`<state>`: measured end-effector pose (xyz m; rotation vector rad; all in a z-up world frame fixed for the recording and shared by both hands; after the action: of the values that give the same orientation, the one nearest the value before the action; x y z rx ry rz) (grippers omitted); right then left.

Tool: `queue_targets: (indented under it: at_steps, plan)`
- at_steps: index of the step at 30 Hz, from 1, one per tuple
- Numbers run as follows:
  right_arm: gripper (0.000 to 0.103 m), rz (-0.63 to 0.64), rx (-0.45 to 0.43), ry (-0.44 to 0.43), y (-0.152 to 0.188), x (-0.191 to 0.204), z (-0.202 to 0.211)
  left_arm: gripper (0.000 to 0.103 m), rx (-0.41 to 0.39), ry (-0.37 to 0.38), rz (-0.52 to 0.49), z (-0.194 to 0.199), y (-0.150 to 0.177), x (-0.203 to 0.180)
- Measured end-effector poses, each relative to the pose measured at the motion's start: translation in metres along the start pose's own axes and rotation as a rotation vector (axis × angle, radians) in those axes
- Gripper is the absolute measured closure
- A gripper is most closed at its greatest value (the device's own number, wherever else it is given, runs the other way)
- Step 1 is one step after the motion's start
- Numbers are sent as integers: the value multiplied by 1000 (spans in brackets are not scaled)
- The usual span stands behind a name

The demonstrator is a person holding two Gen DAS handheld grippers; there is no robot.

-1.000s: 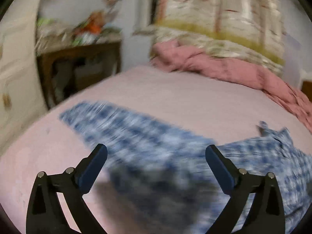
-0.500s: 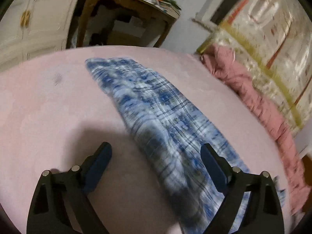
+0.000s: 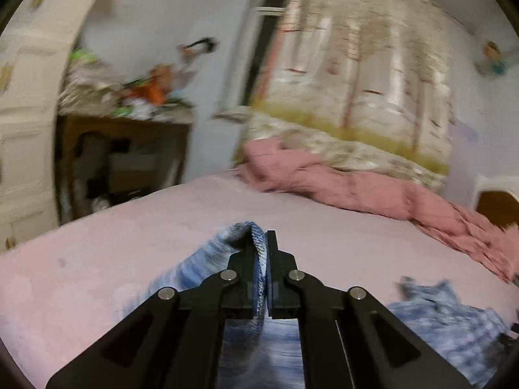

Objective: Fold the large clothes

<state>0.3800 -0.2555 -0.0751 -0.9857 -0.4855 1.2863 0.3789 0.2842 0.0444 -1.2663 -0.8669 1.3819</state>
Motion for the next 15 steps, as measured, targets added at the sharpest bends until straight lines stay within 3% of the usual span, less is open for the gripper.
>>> queue_targets:
  at_steps: [4, 8, 11, 15]
  plan:
    - [15, -39, 26, -22, 2, -6, -5, 100, 81, 51, -159, -3, -9, -106]
    - [15, -39, 31, -27, 3, -5, -6, 100, 132, 56, -126, -12, 15, -173]
    - [15, -42, 18, -28, 2, -5, -3, 99, 177, 134, -118, -32, 65, -211]
    - [15, -75, 18, -51, 1, -10, -2, 98, 349, 213, -123, -65, 147, -237]
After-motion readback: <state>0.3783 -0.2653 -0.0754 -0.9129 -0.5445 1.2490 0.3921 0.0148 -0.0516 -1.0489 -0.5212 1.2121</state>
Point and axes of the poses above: each gripper's, at about its wrist camera, not at the fingertips, and z roughly against the way its jaws point, x to its left, y to its underside, the point moved 9 cm from there along -z, roughly the way its jaws point, and after that the axes turned 15 degrees about y, right-handed, at the moved point
